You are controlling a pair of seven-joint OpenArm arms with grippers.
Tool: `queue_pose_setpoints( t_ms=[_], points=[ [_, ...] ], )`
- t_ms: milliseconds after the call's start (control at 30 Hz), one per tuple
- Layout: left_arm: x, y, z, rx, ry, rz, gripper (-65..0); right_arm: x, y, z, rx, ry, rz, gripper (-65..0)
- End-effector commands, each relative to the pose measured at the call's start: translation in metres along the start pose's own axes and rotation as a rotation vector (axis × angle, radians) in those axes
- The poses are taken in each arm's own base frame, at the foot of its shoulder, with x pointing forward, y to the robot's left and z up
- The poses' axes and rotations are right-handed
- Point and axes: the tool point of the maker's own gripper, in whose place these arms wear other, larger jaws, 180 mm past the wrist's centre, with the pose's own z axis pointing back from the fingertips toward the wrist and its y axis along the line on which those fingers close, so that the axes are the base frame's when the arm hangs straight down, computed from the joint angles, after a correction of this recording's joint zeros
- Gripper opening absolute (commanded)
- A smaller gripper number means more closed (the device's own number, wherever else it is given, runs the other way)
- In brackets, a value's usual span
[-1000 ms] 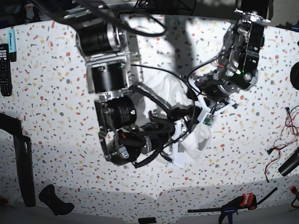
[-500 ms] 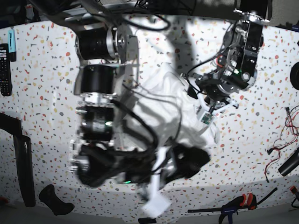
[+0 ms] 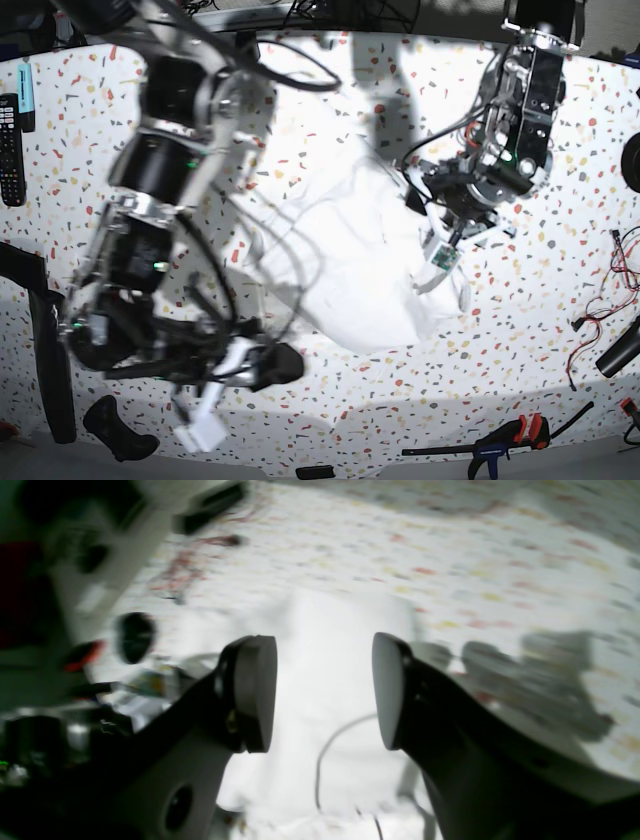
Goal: Fold the T-shirt properly
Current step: 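Release the folded end and lift the right gripper off the shirt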
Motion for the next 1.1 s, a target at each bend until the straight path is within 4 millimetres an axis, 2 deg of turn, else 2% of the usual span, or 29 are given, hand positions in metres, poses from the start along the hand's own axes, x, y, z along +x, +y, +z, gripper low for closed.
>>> queue_pose_setpoints(
  t_ms=[0,133,267,367,500,633,800,967,1067],
  points=[
    [0.024,0.004,0.006,0.01,-0.075,-0.013,-37.1,0.022,0.0,0.007,-0.001,-0.045,0.055,-34.7],
    [0.038,0.0,0.015,-0.001,-0.121,-0.013,-37.1,-0.002,-0.013,0.005,-0.024,0.053,0.081,-34.7],
    [0.042,-0.007,0.018,-0.036,-0.129,0.009,-37.1,-0.032,-0.022,-0.014,-0.053,0.132,0.061,-34.7],
    [0.038,-0.009,0.018,-0.045,-0.109,0.016,-37.1,-0.062,-0.03,-0.031,-0.076,0.212,0.046,-34.7],
    [0.038,-0.007,0.018,-0.038,-0.109,0.01,-37.1,-0.115,-0.039,-0.049,-0.105,0.378,0.035,-34.7],
    [0.04,0.0,0.021,0.011,-0.108,-0.031,-37.1,-0.144,-0.052,-0.062,-0.144,0.436,0.045,-34.7],
    [0.047,0.028,0.04,0.185,-0.075,-0.158,-37.1,-0.15,-0.052,-0.061,-0.144,0.47,0.042,-34.7],
    [0.07,0.059,0.073,0.37,-0.145,-0.164,-37.1,-0.15,-0.052,-0.062,-0.141,0.47,0.041,-34.7],
    [0.078,0.071,0.085,0.442,-0.183,-0.149,-37.1,-0.151,-0.052,-0.061,-0.142,0.475,0.041,-34.7]
  ],
)
